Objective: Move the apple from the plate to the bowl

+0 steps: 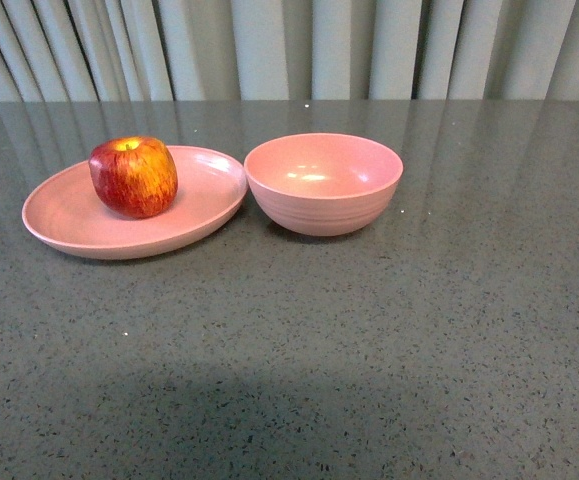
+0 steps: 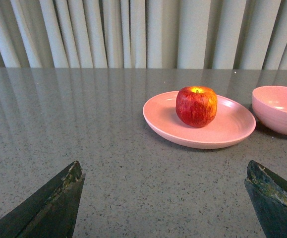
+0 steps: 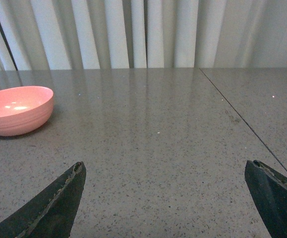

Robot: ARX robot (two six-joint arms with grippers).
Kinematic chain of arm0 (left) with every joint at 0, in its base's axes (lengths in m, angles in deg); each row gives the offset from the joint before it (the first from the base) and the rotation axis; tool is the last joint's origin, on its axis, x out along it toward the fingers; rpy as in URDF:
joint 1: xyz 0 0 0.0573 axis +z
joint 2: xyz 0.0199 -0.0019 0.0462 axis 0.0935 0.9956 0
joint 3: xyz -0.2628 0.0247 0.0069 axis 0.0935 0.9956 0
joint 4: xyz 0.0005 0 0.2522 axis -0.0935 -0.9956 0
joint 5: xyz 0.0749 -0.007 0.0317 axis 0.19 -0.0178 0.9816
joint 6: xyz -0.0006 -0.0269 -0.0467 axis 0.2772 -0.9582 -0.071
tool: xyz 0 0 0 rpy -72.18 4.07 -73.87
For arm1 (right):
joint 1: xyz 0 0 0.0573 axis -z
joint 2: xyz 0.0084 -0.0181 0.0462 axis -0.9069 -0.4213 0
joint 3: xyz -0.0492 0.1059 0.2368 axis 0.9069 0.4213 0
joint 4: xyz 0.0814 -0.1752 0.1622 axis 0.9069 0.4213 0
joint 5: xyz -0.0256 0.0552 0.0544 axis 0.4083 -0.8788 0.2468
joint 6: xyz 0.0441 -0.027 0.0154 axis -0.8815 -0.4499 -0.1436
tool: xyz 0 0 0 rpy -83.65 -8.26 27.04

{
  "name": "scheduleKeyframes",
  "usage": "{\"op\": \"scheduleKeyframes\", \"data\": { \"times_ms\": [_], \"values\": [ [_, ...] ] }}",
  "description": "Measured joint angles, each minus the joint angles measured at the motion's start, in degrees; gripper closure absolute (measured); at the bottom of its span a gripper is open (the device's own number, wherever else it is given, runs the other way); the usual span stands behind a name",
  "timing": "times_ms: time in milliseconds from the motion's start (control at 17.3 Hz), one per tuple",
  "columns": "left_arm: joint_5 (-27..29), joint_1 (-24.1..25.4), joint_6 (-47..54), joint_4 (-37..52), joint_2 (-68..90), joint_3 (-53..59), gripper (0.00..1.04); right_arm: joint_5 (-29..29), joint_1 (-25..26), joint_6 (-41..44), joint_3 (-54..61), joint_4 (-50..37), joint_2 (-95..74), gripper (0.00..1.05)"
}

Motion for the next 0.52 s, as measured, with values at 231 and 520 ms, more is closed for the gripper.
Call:
{"op": "scheduleKeyframes", "data": {
  "times_ms": [231,520],
  "values": [
    [0.00,0.00,0.00,-0.02,0.00,0.00,0.07,0.02,0.00,0.00,0.00,0.00,0.00,0.07],
    [0.00,0.00,0.00,0.00,0.00,0.00,0.07,0.00,0.00,0.00,0.00,0.00,0.00,0.07]
  ]
}}
